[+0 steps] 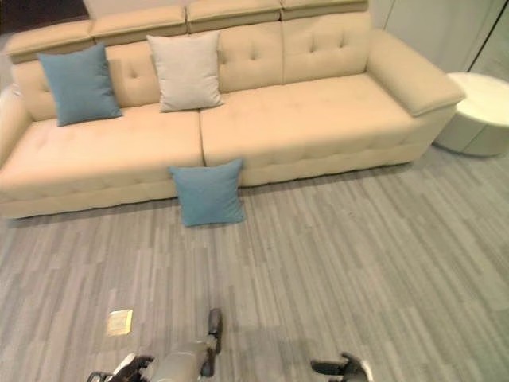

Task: Pick up all the scattered cushions and arrange them neatly on the sofa.

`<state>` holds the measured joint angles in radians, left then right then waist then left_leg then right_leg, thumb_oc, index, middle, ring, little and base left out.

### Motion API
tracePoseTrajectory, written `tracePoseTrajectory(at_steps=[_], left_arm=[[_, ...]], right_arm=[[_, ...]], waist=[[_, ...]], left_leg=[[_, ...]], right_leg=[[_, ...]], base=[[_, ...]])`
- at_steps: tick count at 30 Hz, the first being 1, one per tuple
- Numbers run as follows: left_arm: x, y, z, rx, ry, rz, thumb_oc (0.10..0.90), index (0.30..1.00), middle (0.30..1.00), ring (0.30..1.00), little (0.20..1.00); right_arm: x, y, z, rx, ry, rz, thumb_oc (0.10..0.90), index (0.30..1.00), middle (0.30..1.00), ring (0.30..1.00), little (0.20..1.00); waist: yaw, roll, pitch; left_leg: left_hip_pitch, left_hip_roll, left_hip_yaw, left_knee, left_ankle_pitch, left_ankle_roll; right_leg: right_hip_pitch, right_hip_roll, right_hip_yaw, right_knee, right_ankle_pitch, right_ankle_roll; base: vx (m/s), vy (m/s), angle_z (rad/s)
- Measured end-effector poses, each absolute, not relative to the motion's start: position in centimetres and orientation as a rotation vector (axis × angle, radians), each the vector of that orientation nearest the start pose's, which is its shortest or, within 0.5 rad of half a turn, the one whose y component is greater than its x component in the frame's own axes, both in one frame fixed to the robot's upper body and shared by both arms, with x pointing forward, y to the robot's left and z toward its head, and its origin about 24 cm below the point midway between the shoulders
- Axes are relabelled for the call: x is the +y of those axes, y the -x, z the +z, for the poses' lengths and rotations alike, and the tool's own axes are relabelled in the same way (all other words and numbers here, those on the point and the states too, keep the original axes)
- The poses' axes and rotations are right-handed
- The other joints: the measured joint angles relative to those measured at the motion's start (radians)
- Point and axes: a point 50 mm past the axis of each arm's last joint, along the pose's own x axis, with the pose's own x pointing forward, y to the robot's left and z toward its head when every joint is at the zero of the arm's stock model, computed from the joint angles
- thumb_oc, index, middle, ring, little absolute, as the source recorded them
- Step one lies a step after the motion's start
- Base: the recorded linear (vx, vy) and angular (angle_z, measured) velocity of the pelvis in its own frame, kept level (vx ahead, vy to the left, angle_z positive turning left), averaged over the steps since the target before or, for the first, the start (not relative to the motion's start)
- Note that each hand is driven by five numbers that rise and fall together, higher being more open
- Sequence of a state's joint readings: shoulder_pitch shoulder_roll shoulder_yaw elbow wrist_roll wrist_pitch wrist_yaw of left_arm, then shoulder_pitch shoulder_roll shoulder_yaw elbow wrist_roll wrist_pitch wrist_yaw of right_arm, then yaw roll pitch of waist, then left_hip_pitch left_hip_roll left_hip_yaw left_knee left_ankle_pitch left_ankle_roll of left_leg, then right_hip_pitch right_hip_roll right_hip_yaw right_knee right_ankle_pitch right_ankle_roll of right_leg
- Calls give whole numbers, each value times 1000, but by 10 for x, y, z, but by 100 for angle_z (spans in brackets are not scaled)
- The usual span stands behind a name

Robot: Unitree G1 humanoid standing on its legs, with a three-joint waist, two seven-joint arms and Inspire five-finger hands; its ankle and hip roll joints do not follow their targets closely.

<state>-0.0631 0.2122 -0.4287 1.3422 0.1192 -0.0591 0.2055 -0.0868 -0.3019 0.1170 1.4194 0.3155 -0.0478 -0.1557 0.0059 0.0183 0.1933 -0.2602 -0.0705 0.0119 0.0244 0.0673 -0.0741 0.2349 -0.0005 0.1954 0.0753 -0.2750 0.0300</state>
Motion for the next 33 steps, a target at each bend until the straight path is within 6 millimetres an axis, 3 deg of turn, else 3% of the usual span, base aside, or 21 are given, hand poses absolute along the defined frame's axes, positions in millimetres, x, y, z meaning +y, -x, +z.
tracePoseTrajectory(at_steps=[1,2,3,4,5,7,8,11,12,13,15,17,19,20,22,24,26,27,28,30,33], left_arm=[[219,-97,-164,1168,-688,-125,800,900,900,900,900],[219,-83,-167,1222,-648,-87,800,900,900,900,900],[216,-67,-170,1263,-649,-109,800,900,900,900,900],[220,-76,-168,1237,-693,-129,800,900,900,900,900],[219,-84,-166,1207,-703,-136,800,900,900,900,900],[220,-108,-160,1130,-710,-122,800,900,900,900,900],[218,-120,-157,1101,-712,-126,800,900,900,900,900],[207,-134,-156,1071,-701,-138,800,900,900,900,900],[207,-134,-156,1071,-702,-138,800,900,900,900,900],[205,-134,-156,1078,-700,-143,800,900,900,900,900],[204,-130,-158,1094,-698,-148,800,900,900,900,900],[186,-119,-164,1122,-685,-204,800,900,900,900,900],[188,-122,-162,1089,-669,-183,800,900,900,900,900],[191,-126,-160,1076,-638,-131,800,900,900,900,900],[203,-137,-155,1059,-635,-65,800,900,900,900,900],[214,-142,-151,1035,-651,-36,800,900,900,900,900],[218,-141,-150,1026,-640,-14,800,900,900,900,900],[218,-139,-150,1026,-634,-10,800,900,900,900,900],[201,-141,-153,1018,-595,-33,800,900,900,900,900],[209,-137,-153,1041,-612,-27,800,900,900,900,900],[218,-131,-154,1065,-640,-19,800,900,900,900,900]], right_arm=[[-264,-84,-157,1263,141,-449,800,900,900,900,900],[-256,-79,-160,1258,110,-440,800,900,900,900,900],[-254,-59,-163,1297,123,-414,800,900,900,900,900],[-243,-45,-168,1344,127,-366,800,900,900,900,900],[-244,-46,-168,1343,136,-361,800,900,900,900,900],[-241,-47,-168,1337,133,-339,800,900,900,900,900],[-242,-47,-168,1337,133,-339,800,900,900,900,900],[-245,-41,-168,1356,133,-355,800,900,900,900,900],[-245,-38,-168,1364,131,-359,800,900,900,900,900],[-248,-38,-168,1364,123,-373,800,900,900,900,900],[-250,-35,-168,1378,119,-386,800,900,900,900,900],[-254,-6,-168,1451,85,-453,800,900,900,900,900],[-257,-16,-167,1450,86,-460,800,900,900,900,900],[-264,-32,-164,1406,102,-463,800,900,900,900,900],[-273,-59,-158,1321,144,-465,800,900,900,900,900],[-279,-83,-152,1244,169,-470,800,900,900,900,900],[-290,-96,-145,1182,198,-482,800,900,900,900,900],[-293,-102,-141,1158,212,-484,800,900,900,900,900],[-304,-111,-134,1121,237,-502,800,900,900,900,900],[-311,-125,-126,1052,259,-512,800,900,900,900,900],[-313,-122,-126,1062,270,-532,800,900,900,900,900]], waist=[[-7,-25,17],[4,-22,10],[-17,21,-50],[-38,-9,-78],[-45,15,-67],[-73,32,-30],[-87,41,-18],[-128,80,13],[-133,80,14],[-150,77,10],[-162,67,15],[-155,51,-7],[-139,36,-5],[-110,22,-5],[-90,6,5],[-85,-24,15],[-72,-51,4],[-59,-52,7],[-39,33,4],[-29,33,25],[-25,18,47]], left_leg=[[-28,-11,32,136,-50,-8],[-48,51,101,420,-139,62],[-12,55,67,345,-167,127],[60,6,51,268,-197,90],[86,7,27,218,-140,125],[169,-7,-13,106,-97,156],[208,-18,-28,58,-92,155],[334,-18,-87,-21,-105,160],[355,-19,-107,-35,-115,149],[389,-23,-152,-51,-151,134],[417,-29,-176,-53,-157,148],[423,-48,-271,131,-245,72],[297,-43,-180,401,-228,37],[153,-24,-119,660,-137,-4],[11,43,-25,882,-70,7],[-22,63,39,799,-120,7],[-14,36,87,469,-131,21],[-32,13,95,366,-109,14],[-2,73,20,77,-67,20],[-27,123,-9,-95,4,-54],[-41,112,-24,-96,13,-51]], right_leg=[[-55,-10,-27,167,-26,1],[-245,31,-49,617,-19,124],[-260,42,-75,675,1,132],[-336,-17,-132,785,128,186],[-393,-28,-201,864,124,173],[-493,-13,-245,778,65,77],[-519,-6,-245,683,60,66],[-523,38,-155,191,132,9],[-531,35,-142,104,167,9],[-525,27,-20,-77,240,27],[-530,5,6,-121,289,37],[-479,-18,-30,-21,423,41],[-449,-22,-65,-1,402,13],[-427,-7,-67,1,398,-52],[-369,15,-112,-29,377,-104],[-314,24,-128,-51,379,-80],[-236,32,-162,-138,372,-50],[-223,44,-171,-143,326,25],[-274,80,-248,-34,201,63],[-269,73,-248,-21,253,-135],[-148,94,-237,-127,259,-108]], base=[[192,17,-109],[382,88,-79],[387,85,-63],[553,105,3],[462,-4,11],[389,-36,24],[477,-177,48],[544,-206,54],[485,-193,86],[373,-294,79],[277,-264,96],[255,-334,181],[149,-355,100],[228,-432,31],[179,-224,39],[287,-94,42],[386,-16,36],[455,7,-4],[360,23,-40],[317,48,-15],[384,121,-8]])
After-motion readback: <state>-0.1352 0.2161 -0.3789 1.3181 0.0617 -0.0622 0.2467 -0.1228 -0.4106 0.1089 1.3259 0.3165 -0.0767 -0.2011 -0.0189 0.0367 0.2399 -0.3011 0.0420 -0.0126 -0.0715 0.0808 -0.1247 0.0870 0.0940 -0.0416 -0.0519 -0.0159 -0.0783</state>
